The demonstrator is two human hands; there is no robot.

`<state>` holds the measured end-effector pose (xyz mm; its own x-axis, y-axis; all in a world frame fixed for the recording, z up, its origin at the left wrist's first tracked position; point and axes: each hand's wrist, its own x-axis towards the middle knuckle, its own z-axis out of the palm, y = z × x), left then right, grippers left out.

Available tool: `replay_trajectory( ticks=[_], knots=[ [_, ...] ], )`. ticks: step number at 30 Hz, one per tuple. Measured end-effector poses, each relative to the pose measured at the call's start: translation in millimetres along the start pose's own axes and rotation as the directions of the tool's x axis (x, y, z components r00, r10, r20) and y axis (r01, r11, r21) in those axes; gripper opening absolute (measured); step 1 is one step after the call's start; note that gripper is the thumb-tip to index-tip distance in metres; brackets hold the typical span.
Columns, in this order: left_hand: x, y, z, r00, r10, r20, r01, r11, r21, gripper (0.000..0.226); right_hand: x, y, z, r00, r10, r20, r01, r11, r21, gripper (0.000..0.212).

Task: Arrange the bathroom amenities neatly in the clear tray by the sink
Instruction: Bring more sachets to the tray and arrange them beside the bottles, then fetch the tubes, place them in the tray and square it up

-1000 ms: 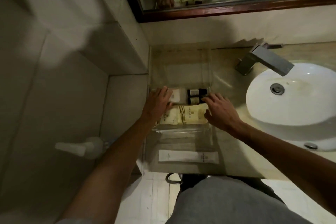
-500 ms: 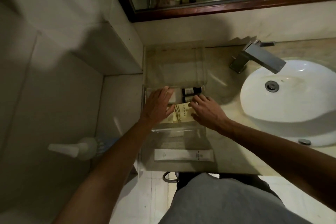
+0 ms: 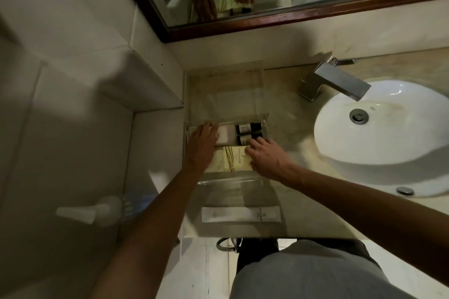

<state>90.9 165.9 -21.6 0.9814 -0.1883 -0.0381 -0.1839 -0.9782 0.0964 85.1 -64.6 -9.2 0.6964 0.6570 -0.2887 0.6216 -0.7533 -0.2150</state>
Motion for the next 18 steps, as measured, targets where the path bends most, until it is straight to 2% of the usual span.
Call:
replay_trajectory(
  ticks=[4,7,9,11,14,18],
  knots=[
    [-9,-4,-7,0.998,0.059,-0.013,-0.059,0.998,-0.018,0.035,-1,3,-1,0.998,-0.026,-0.052,0.025,1.0,-0.012,0.05],
    [-25,-15,-3,0.962,0.264,0.073,-0.263,0.964,-0.03,0.036,-2,1,1,0.999,-0.041,-0.01,0.041,0.999,-0.017,0.054],
    [-36,-24,4,0.929,0.354,0.111,-0.352,0.935,-0.033,0.034,-1,0,2,0.999,-0.038,0.018,0.038,0.999,-0.024,0.057],
    [-43,-26,6,0.94,0.331,0.082,-0.326,0.943,-0.062,0.032,-2,1,0,0.999,-0.037,0.01,0.037,0.999,-0.014,0.06],
    [-36,-15,0,0.963,0.27,0.017,-0.268,0.961,-0.065,0.041,-12,10,-7,0.996,0.01,-0.086,-0.009,1.0,0.015,0.063],
    [9,41,-23,0.928,0.366,-0.068,-0.369,0.928,-0.056,0.058,-43,46,-28,0.947,0.204,-0.25,-0.199,0.979,0.046,0.069]
  ],
)
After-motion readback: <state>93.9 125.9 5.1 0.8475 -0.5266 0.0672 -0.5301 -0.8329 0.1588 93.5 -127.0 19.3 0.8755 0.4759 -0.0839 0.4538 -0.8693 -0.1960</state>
